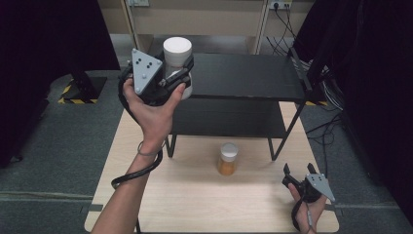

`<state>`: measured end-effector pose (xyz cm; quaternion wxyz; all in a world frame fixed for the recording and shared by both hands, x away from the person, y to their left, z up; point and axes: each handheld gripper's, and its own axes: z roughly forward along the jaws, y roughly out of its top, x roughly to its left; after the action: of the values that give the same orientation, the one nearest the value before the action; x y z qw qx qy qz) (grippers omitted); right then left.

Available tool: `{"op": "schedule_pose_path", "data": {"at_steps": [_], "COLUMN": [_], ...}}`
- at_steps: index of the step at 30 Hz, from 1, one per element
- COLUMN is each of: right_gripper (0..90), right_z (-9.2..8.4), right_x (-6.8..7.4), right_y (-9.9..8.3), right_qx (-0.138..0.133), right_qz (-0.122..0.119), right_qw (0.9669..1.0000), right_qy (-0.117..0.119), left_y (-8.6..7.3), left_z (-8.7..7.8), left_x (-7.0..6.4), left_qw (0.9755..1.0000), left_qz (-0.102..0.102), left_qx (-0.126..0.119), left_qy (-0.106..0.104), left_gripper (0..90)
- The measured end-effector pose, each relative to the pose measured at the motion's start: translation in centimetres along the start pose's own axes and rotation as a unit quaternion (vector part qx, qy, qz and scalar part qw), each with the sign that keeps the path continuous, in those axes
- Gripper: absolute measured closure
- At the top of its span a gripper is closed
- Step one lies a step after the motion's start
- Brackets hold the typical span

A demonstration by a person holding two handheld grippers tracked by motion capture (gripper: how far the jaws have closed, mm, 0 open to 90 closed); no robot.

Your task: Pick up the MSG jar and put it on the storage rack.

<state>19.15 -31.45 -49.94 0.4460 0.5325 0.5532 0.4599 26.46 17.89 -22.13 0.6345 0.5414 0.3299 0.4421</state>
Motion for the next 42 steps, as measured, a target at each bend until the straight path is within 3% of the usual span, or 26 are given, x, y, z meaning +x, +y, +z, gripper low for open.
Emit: {"op": "schedule_pose_path", "data": {"at_steps": [10, 32, 42], "right_gripper": [13.8, 13.9, 13.9], "right_z": [0.0, 0.0, -0.1], "right_x": [0.0, 0.0, 0.0], "right_y": [0.0, -0.1, -0.1], "right_qx": [-0.001, -0.002, -0.002], "right_qz": [-0.002, -0.003, -0.004], "right_qw": [1.0000, 1.0000, 1.0000], "right_qy": [0.000, 0.002, 0.003], "left_y": [0.4, 0.2, -0.4], "left_z": [1.1, 4.0, 4.3], "left_x": [0.1, 0.9, 0.9], "left_qw": [0.9999, 0.9987, 0.9987], "left_qz": [0.006, -0.004, -0.014], "left_qx": [0.010, 0.045, 0.042], "left_qy": [0.006, 0.024, 0.025], "left_gripper": [33.5, 33.5, 33.5]}}
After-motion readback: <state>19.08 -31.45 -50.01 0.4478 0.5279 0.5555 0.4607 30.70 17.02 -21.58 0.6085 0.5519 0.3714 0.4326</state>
